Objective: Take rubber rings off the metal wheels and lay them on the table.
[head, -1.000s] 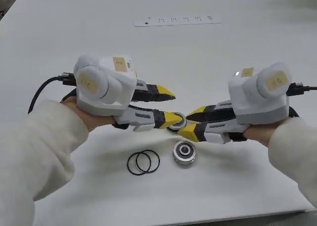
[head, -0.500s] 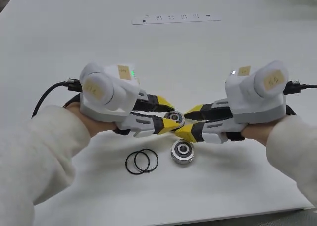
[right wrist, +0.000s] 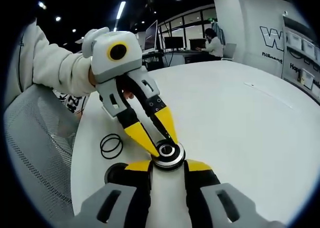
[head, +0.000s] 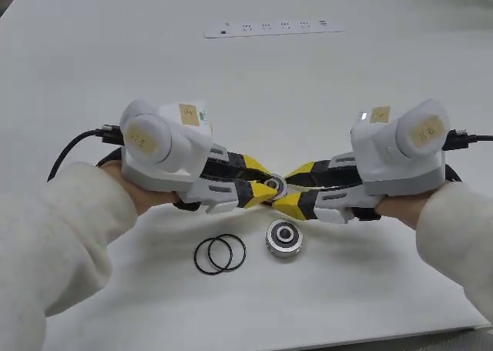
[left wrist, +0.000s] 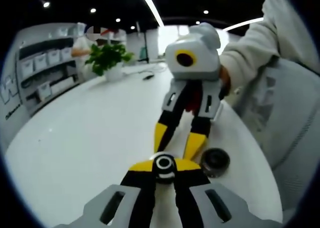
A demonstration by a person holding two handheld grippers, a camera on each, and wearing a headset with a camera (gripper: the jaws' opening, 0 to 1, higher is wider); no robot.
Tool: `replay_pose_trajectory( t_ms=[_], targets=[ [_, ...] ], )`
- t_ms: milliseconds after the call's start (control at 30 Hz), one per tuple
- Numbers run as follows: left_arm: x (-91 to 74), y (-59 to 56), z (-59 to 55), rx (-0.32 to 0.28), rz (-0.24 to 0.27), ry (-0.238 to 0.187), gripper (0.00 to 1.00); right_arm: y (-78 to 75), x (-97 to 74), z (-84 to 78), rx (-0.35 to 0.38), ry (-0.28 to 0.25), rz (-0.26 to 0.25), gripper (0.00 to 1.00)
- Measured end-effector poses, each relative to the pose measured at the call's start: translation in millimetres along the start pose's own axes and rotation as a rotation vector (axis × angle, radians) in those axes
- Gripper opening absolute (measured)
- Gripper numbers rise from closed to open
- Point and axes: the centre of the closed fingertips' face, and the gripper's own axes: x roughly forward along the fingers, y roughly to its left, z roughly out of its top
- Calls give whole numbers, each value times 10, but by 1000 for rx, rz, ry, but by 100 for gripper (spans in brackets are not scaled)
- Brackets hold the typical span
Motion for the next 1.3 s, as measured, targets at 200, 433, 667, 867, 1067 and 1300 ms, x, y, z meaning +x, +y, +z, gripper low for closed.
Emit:
replay_pose_trajectory(
  t_ms=[200, 433, 667, 867, 1067, 1300],
  targets=[
    [2, -8, 1, 3, 6, 2, 14, 6, -26, -13, -26, 12, 8, 19],
    [-2, -16, 2, -1, 13, 6, 14, 17, -43, -20, -37, 25, 10, 17],
    [-18, -26, -2, -6, 16, 6, 14, 9, -67, -45, -29, 36, 12, 12],
    [-29, -39, 0, -11, 21, 5, 14, -21, -89, -64, -40, 50, -6, 3],
    [-41, -47, -1, -7, 20, 5, 14, -58, -112, -62, -30, 64, -27, 0],
    [-45, -51, 3, 0, 19, 4, 14, -67, -146, -57, 44, 74, -30, 0]
  ],
)
